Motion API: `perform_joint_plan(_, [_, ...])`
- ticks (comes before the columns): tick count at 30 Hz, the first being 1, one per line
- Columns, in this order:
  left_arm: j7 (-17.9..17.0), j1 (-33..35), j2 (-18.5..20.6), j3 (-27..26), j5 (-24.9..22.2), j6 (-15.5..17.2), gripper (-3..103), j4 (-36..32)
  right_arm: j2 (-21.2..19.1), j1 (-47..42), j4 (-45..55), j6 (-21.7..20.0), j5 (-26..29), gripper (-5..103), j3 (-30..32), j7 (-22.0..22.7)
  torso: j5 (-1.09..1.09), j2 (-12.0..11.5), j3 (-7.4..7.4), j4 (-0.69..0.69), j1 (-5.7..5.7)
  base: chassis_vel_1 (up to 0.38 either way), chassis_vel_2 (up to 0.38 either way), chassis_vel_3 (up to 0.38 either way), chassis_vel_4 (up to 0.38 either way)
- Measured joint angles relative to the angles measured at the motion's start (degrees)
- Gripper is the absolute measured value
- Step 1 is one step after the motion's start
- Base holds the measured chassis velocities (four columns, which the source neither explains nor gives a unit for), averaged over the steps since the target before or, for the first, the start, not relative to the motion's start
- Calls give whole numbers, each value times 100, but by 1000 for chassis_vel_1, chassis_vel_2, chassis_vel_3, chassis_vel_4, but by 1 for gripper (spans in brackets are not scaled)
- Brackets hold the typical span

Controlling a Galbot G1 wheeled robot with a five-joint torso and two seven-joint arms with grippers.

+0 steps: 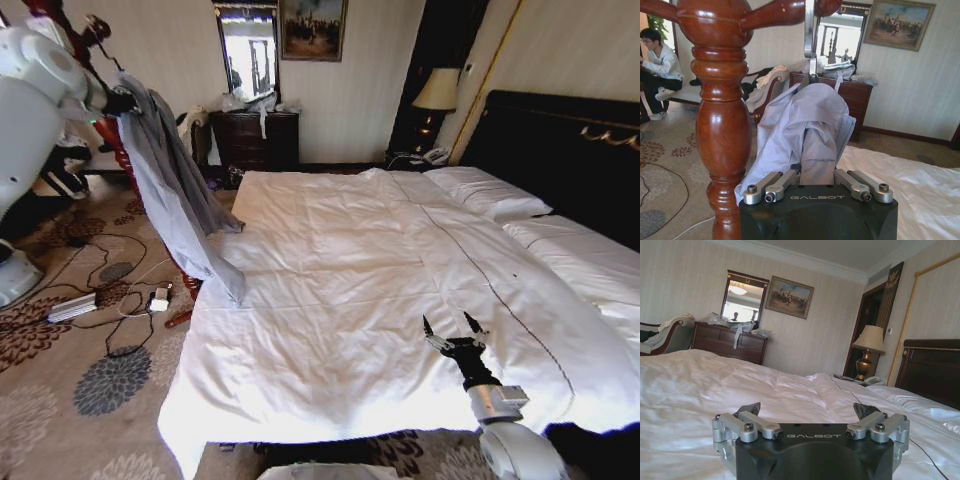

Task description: Pick up the clothes from the bed and hang them on the clothes hanger.

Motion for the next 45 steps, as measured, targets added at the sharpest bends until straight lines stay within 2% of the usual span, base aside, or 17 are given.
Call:
perform_joint_plan(15, [-130, 229, 162, -221, -36, -7, 16, -142, 0, 0, 0, 0, 0, 100, 0, 0, 1, 0, 0, -1, 0, 0, 0, 0, 0])
perform_joint_plan(16, [-140, 240, 163, -226, -34, -7, 21, -141, 0, 0, 0, 0, 0, 100, 0, 0, 0, 0, 0, 3, 0, 0, 0, 0, 0])
perform_joint_plan(18, [-149, 242, 156, -229, -27, -7, 21, -126, 0, 0, 0, 0, 0, 100, 0, 0, -2, 0, 0, 4, 0, 0, 0, 0, 0])
perform_joint_plan(19, [-160, 248, 140, -242, -12, -7, 32, -102, 0, 0, 0, 0, 0, 100, 0, 0, -2, 0, 0, 5, 0, 0, 0, 0, 0])
perform_joint_plan(20, [-161, 252, 137, -248, -6, -7, 32, -102, 0, 0, 0, 0, 0, 100, 0, 0, -2, 0, 0, 4, 0, 0, 0, 0, 0])
perform_joint_plan(22, [-161, 283, 145, -301, 23, -7, 43, -169, 0, 0, 0, 0, 0, 100, 0, 0, -1, 0, 0, 0, 0, 0, 0, 0, 0])
perform_joint_plan(23, [-161, 283, 145, -301, 23, -7, 43, -169, 0, 0, 0, 0, 0, 100, 0, 0, -1, 0, 0, 0, 0, 0, 0, 0, 0])
perform_joint_plan(26, [-67, 325, 223, -440, 252, -7, 59, -350, 0, -1, 0, 0, 0, 100, 0, 0, -1, 0, 0, -2, 0, 0, 0, 0, 0])
perform_joint_plan(28, [12, 343, 269, -486, 422, -7, 59, -425, 0, 0, 0, 0, 0, 100, 0, 0, -1, 0, 0, -1, 0, 0, 0, 0, 0])
perform_joint_plan(30, [127, 426, 468, -615, 717, -7, 70, -762, 0, 0, 0, 0, 0, 100, 0, 0, -1, 0, 0, 3, 0, 0, 0, 0, 0])
perform_joint_plan(31, [127, 426, 468, -615, 717, -7, 70, -762, 0, 0, 0, 0, 0, 100, 0, 0, -1, 0, 0, 3, 0, 0, 0, 0, 0])
perform_joint_plan(35, [134, 1229, 1142, -1470, 1087, -7, 91, -2251, 0, -1, 0, 0, 0, 100, 0, 0, 1, 0, -1, 0, 0, 0, 0, 0, 0])
perform_joint_plan(36, [134, 1229, 1142, -1470, 1087, -7, 91, -2251, 0, -1, 0, 0, 0, 100, 0, 0, 1, 0, -1, 0, 0, 0, 0, 0, 0])
perform_joint_plan(39, [133, 2158, 1815, -2224, 1169, -4, 98, -3252, 0, 0, 0, 0, 0, 100, 0, 0, -3, 0, -1, 1, 0, 0, 0, 0, 0])
perform_joint_plan(41, [133, 2348, 1976, -2349, 1173, -3, 100, -3429, 0, 0, 0, 0, 0, 100, 0, 0, -4, 1, -1, 5, 0, 0, 0, 0, 0])
perform_joint_plan(44, [105, 3183, 2678, -2968, 1089, -20, 100, -4278, 0, 0, 0, 0, 0, 100, 0, 0, -3, 1, -1, 2, 0, 0, 0, 0, 0])
perform_joint_plan(45, [105, 3183, 2678, -2968, 1089, -20, 100, -4278, 0, 0, 0, 0, 0, 100, 0, 0, -3, 1, -1, 2, 0, 0, 0, 0, 0])
